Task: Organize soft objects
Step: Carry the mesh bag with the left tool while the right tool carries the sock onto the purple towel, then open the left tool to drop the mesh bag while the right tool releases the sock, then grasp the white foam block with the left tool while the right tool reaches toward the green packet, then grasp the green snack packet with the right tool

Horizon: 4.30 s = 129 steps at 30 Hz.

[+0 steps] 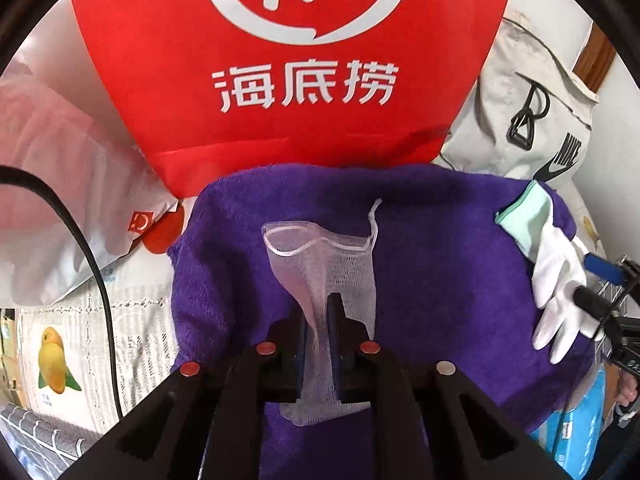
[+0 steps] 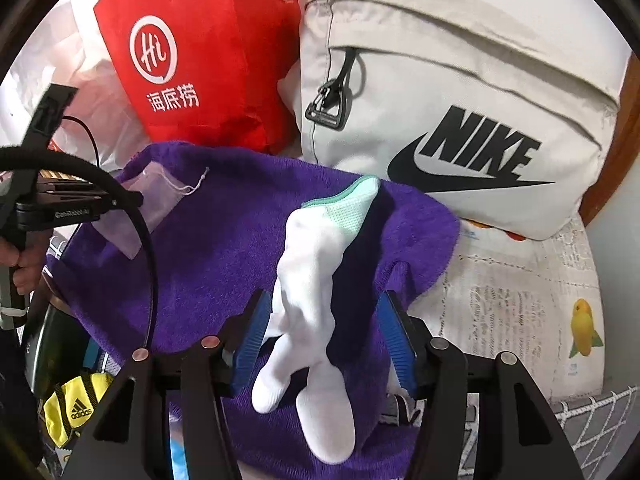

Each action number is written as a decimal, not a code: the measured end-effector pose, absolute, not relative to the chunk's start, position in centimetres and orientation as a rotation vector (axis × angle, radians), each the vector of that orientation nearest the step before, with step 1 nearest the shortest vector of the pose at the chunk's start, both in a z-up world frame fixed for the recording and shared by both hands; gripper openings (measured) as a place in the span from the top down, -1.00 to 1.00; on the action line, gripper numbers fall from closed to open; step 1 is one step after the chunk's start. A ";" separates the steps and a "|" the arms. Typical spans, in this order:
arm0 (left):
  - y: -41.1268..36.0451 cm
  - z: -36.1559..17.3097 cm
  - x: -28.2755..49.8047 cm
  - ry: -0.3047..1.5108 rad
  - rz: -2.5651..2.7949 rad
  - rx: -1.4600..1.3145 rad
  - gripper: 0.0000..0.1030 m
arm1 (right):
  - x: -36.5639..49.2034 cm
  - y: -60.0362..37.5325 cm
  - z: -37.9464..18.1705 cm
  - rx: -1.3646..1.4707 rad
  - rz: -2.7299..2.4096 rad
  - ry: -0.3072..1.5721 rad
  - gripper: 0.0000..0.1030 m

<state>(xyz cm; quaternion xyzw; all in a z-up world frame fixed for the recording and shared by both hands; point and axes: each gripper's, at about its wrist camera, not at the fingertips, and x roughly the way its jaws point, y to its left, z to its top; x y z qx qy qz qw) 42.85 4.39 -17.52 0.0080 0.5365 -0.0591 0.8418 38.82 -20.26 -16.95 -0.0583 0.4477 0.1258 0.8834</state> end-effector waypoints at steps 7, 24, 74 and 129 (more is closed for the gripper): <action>4.6 -16.0 40.7 1.141 -0.083 0.052 0.06 | 36.1 -21.0 -14.7 -0.141 0.223 0.881 -0.14; 5.0 -10.4 29.4 1.005 -0.082 0.046 -0.42 | 27.9 -18.4 -11.8 -0.100 0.232 0.807 -0.33; -3.4 -17.6 12.8 1.123 -0.227 0.035 -0.05 | 9.9 -18.9 -15.8 0.016 0.254 0.824 -0.38; 3.3 -16.3 9.6 1.020 -0.196 -0.055 -0.04 | 10.4 -12.9 -19.5 -0.186 0.330 0.852 0.89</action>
